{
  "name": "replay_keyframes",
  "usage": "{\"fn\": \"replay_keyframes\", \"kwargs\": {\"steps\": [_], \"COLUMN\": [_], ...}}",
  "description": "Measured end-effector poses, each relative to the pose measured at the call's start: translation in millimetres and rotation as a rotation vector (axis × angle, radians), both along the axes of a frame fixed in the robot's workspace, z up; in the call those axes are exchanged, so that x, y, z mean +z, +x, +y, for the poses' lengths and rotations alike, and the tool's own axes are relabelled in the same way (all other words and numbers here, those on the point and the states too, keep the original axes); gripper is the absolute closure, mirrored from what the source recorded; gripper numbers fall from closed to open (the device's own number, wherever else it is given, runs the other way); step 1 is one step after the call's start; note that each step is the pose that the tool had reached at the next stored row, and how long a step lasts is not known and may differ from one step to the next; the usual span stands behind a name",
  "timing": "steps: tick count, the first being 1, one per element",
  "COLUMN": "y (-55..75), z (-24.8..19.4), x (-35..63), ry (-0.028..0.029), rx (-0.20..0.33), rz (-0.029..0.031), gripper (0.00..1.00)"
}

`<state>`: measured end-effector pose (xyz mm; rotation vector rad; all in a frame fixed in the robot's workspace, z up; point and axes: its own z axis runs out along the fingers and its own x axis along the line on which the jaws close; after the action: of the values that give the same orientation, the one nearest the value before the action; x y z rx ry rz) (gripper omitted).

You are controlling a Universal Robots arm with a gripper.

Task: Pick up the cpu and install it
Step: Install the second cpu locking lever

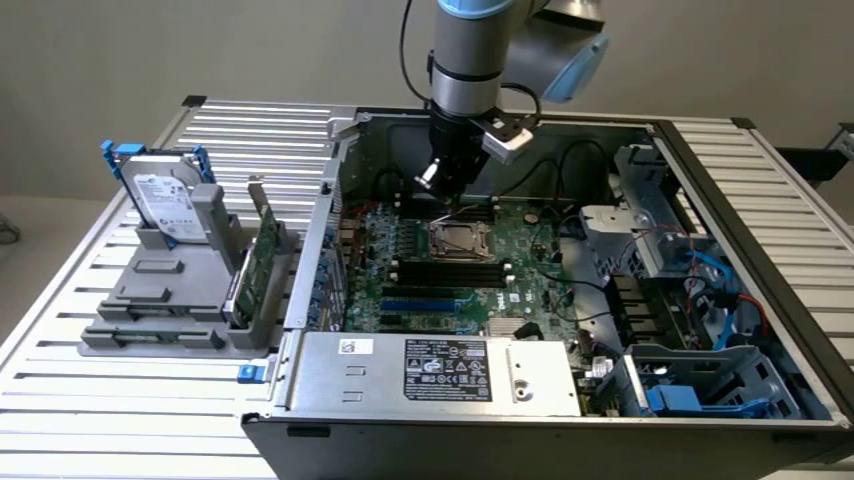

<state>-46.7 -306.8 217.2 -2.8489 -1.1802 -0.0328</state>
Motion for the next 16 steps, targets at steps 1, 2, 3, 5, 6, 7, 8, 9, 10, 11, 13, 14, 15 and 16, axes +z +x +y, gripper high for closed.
{"fn": "replay_keyframes", "kwargs": {"steps": [1, 2, 3, 5, 6, 7, 8, 9, 10, 11, 13, 14, 15, 16], "y": [0.0, 0.0, 0.0, 0.0, 0.0, 0.0, 0.0, 0.0, 0.0, 0.0, 0.0, 0.0, 0.0, 0.1], "z": [0.3, 0.6, 0.9, 1.5, 1.8, 2.0, 2.2, 2.4, 2.6, 2.8, 3.1, 3.2, 3.3, 3.4], "x": [-0.1, -0.3, -0.5, -1.0, -1.4, -1.9, -2.4, -3.1, -3.9, -4.8, -6.4, -7.1, -7.8, -8.5], "ry": [0.0000, 0.0000, 0.0000, 0.0001, 0.0001, 0.0001, -0.0001, -0.0002, -0.0002, -0.0001, -0.0001, -0.0001, -0.0002, -0.0001], "rx": [0.001, 0.002, 0.003, 0.005, 0.006, 0.008, 0.009, 0.011, 0.012, 0.014, 0.017, 0.018, 0.020, 0.022], "rz": [-0.0001, -0.0002, -0.0006, -0.0018, -0.0028, -0.0039, -0.0054, -0.0070, -0.0087, -0.0103, -0.0128, -0.0140, -0.0151, -0.0164], "gripper": [0.89, 0.89, 0.89, 0.89, 0.89, 0.89, 0.89, 0.89, 0.89, 0.89, 0.89, 0.89, 0.89, 0.89]}}
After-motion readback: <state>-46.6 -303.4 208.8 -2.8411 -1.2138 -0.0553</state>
